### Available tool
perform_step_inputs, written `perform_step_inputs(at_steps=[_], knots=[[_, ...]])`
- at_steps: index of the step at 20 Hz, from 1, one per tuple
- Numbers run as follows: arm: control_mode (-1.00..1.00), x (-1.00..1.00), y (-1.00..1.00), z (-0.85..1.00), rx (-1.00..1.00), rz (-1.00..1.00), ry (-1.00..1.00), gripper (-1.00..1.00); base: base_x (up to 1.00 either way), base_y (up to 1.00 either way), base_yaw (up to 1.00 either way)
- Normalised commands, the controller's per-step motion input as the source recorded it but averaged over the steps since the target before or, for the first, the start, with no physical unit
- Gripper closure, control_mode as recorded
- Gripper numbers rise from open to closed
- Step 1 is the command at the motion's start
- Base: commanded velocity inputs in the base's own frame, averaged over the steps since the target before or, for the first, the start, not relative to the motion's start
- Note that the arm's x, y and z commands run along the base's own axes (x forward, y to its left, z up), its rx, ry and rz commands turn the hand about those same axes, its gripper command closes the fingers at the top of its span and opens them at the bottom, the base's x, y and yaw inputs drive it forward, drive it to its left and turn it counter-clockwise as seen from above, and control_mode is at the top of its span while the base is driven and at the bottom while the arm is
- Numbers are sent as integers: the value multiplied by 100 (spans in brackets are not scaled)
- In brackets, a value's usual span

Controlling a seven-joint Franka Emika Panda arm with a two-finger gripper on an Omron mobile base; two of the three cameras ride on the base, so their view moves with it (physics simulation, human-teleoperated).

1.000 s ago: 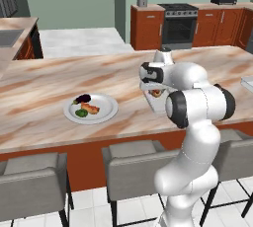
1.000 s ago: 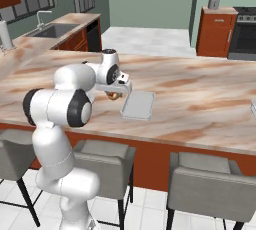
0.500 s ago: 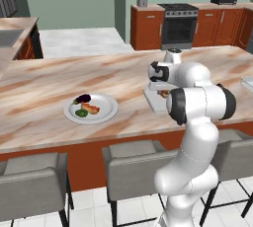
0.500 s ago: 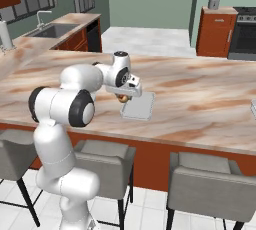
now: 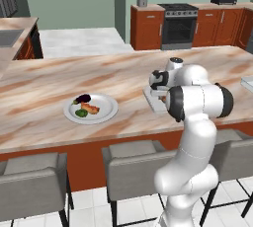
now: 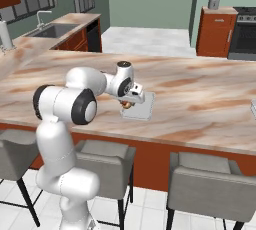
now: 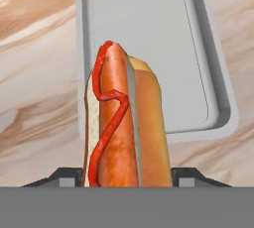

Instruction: Place one cooked food and one vegetable from the large plate to each tupperware container.

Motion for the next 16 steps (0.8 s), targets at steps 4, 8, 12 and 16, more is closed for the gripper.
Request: perform_step_inputs(at_steps=[4,8,12,16], knots=[[-100,34,-2,-16,0,0,0,100,0,0,0],[-100,32,0,-16,1,0,0,100,0,0,0],[-100,32,-2,-22,3,0,0,100,0,0,0],[-100,30,-3,-33,6,1,0,100,0,0,0]])
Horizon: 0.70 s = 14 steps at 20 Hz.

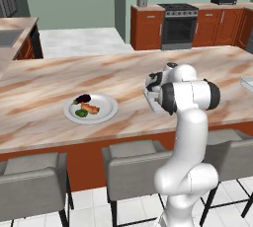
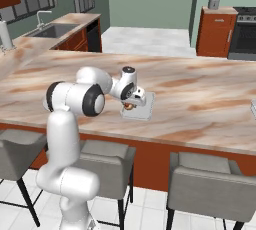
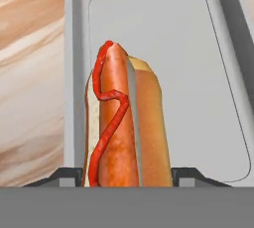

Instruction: Place one cooked food and one vegetable from the large plate to each tupperware container.

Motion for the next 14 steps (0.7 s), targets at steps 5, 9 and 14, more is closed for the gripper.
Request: perform_step_inputs(at_steps=[5,9,14], knots=[[-100,28,0,-31,4,1,0,100,0,0,0],[-100,32,0,-19,0,0,0,100,0,0,0],[-100,31,0,-18,0,0,0,100,0,0,0]])
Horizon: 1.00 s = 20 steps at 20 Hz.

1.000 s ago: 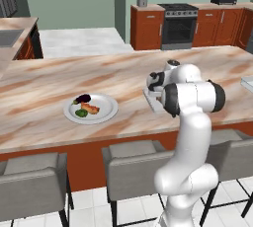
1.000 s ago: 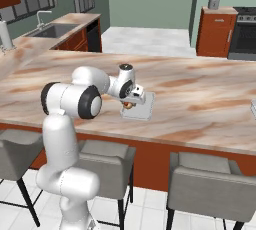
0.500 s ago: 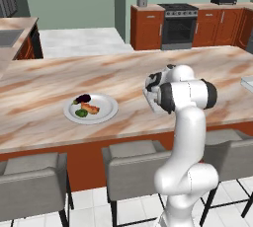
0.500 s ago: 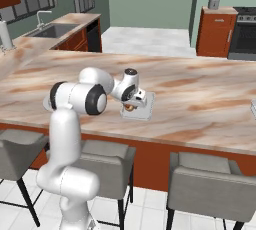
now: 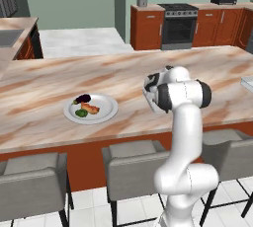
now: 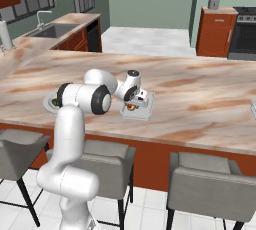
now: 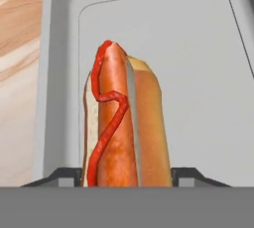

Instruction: Place one cooked food and one vegetable from the large plate to each tupperware container.

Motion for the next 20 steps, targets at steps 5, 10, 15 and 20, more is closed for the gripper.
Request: perform_step_inputs(at_steps=[5,10,15,20], knots=[[-100,16,0,-27,0,0,0,100,0,0,0],[-100,0,0,-51,0,0,0,100,0,0,0],[-100,-16,16,-70,0,0,-1,-100,0,0,0],[-100,-24,14,-29,0,0,-3,-100,0,0,0]])
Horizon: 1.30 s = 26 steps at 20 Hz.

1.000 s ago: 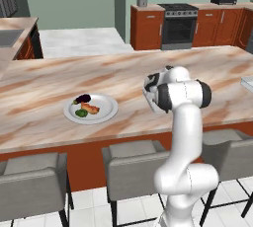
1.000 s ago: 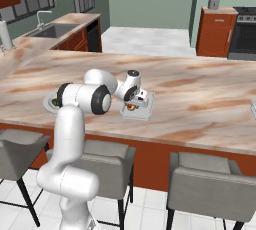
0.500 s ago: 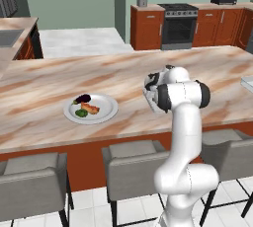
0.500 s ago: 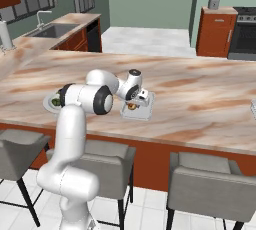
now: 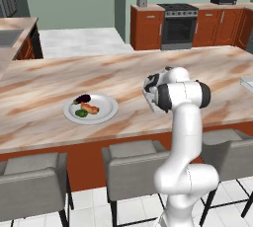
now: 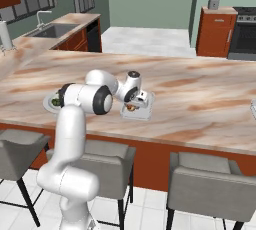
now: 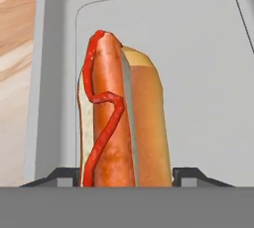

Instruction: Place one cooked food and one vegetable from the large plate to each tupperware container.

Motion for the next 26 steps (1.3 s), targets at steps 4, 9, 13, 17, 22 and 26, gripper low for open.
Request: perform_step_inputs(at_steps=[4,9,13,17,22,26], knots=[[-100,-8,10,-4,0,0,-2,-100,0,0,0],[-100,-20,3,35,0,0,-4,-100,0,0,0],[-100,-44,6,47,0,0,-1,-100,0,0,0],[-100,-67,41,39,0,0,0,-100,0,0,0],[-100,-28,100,54,5,17,0,-100,0,0,0],[-100,0,100,64,0,38,2,-100,0,0,0]])
